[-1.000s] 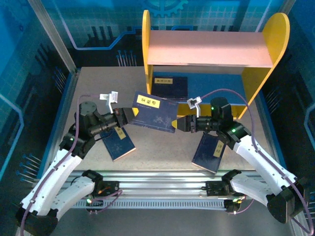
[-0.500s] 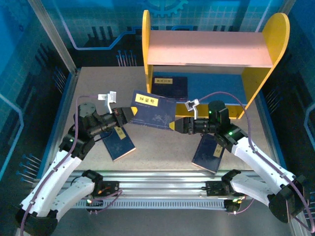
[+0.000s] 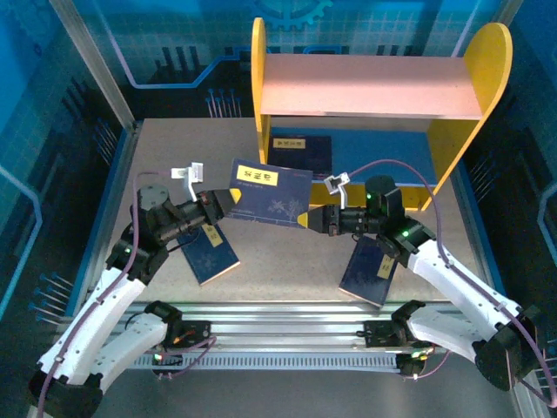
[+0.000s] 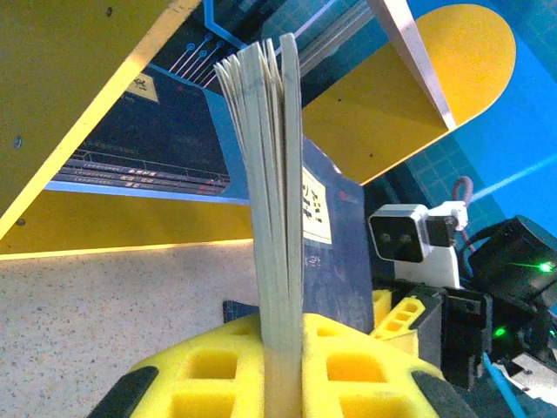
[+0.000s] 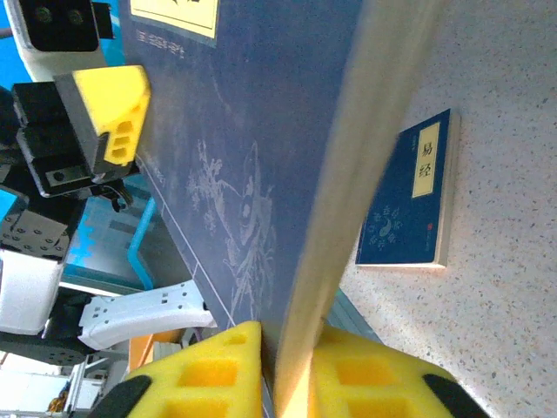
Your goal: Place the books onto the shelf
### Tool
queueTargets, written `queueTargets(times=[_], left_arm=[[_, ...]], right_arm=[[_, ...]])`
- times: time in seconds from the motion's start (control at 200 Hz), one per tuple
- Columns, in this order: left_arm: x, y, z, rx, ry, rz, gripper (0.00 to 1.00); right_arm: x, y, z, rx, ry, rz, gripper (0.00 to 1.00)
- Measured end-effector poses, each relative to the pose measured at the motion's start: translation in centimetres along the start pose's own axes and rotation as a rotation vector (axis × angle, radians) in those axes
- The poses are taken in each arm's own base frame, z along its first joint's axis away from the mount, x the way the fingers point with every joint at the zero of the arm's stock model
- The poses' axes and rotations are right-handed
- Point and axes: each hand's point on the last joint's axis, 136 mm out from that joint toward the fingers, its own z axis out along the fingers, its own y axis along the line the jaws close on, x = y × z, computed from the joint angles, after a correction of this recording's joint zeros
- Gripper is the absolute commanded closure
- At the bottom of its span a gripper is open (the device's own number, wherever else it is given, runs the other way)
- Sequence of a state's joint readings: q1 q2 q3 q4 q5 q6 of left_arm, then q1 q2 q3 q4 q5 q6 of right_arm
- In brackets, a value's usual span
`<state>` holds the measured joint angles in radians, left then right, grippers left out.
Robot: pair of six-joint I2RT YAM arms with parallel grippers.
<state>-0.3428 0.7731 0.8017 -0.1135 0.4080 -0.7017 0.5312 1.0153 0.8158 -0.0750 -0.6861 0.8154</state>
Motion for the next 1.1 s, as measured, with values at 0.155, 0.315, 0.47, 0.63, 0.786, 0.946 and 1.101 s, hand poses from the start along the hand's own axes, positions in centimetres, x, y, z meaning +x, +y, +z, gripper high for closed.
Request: queueTargets(times=[0.155, 0.315, 0.47, 0.63, 0.786, 0.946, 1.101], left_arm=[[-0.3, 0.1, 0.0, -0.006, -0.016, -0.01, 0.63], [-0.3, 0.1, -0.1, -0.007, -0.017, -0.018, 0.52], [-0.4, -0.4, -0.6, 0.0, -0.026, -0.014, 0.51], [-0.4, -0.9, -1.6, 0.001, -0.037, -0.008, 0.49], [-0.2, -0.6, -2.3, -0.021, -0.042, -0.013, 0.49], [0.4, 0.2, -2.4, -0.056, -0.023, -0.02, 0.49], [0.5, 0.5, -2.7, -0.07, -0.023, -0.024, 0.49]], right_arm=[[-1.0, 2.0, -0.7, 0.005, 0.002, -0.072, 0.88], [-2.8, 5.4, -2.3, -0.007, -0.022, -0.188, 0.89], [-4.6, 6.8, -4.1, 0.007, -0.061, -0.241, 0.9], [-6.2, 7.5, -5.7, 0.01, -0.092, -0.253, 0.91], [-7.8, 8.3, -7.1, 0.003, -0.122, -0.264, 0.92], [-10.3, 9.7, -9.8, 0.015, -0.191, -0.296, 0.92], [-12.9, 10.5, -12.4, 0.03, -0.262, -0.322, 0.93]])
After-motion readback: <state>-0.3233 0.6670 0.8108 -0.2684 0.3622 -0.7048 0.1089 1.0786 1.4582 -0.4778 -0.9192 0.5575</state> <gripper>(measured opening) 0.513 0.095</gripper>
